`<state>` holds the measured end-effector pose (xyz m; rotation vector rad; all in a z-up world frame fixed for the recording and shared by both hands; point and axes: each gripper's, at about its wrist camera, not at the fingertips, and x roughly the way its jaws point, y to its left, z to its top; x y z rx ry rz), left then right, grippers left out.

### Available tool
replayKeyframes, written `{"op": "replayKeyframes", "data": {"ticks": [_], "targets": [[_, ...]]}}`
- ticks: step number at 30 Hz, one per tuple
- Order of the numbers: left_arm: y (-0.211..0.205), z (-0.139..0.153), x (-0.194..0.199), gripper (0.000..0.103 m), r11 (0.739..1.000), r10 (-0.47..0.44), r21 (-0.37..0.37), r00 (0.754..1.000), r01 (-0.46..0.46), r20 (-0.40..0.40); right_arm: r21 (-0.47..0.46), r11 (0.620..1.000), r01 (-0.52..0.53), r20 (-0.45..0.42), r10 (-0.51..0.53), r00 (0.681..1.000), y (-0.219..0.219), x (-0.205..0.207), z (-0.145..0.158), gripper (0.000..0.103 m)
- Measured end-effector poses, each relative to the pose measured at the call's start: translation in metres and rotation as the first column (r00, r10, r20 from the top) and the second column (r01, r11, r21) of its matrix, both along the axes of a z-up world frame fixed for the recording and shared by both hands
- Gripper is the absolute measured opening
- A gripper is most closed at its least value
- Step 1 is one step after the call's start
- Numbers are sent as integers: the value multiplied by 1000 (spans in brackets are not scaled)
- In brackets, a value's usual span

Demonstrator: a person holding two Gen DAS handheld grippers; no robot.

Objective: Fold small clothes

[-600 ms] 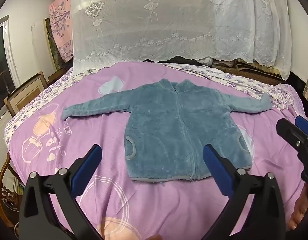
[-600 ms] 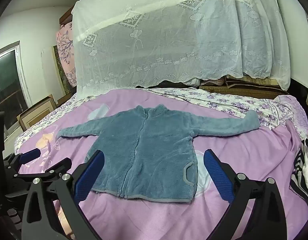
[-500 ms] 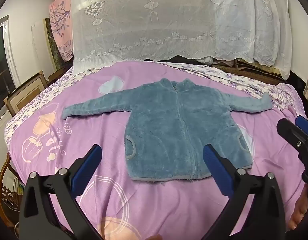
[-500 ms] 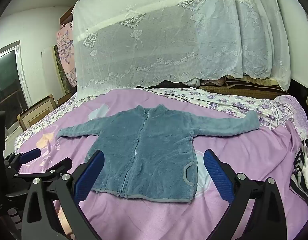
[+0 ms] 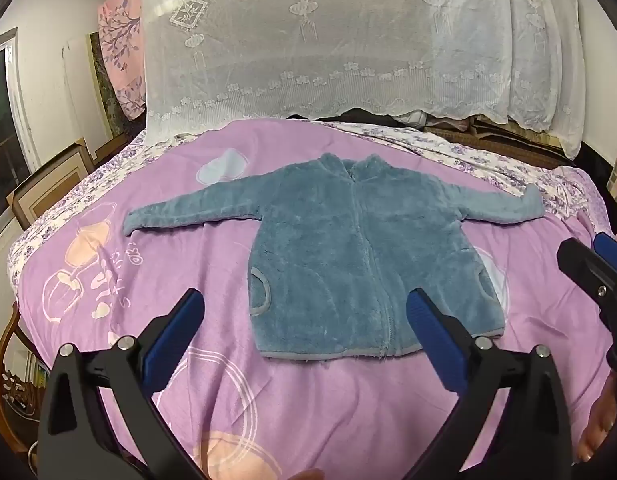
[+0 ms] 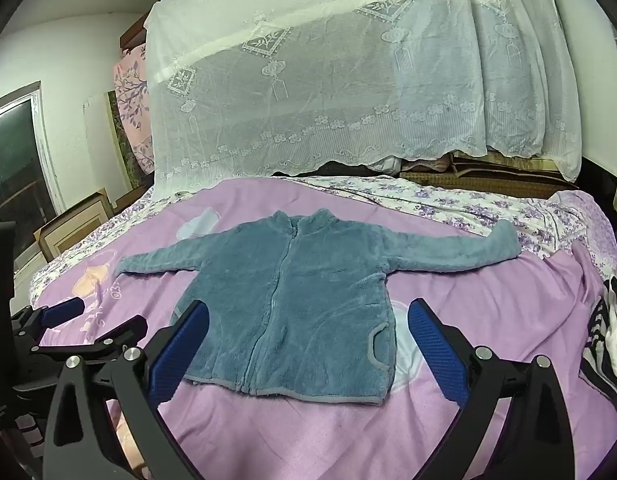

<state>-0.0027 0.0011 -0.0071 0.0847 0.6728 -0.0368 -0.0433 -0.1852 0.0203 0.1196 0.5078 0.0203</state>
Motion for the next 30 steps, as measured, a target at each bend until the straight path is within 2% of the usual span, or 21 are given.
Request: {"op": "replayKeyframes", "data": {"ticks": [30], "targets": [[-2,-4,6,99,1000,9,-8,1000,-9,-23,1,1000,-1,-2,1,1000,0,0,0,100]]}}
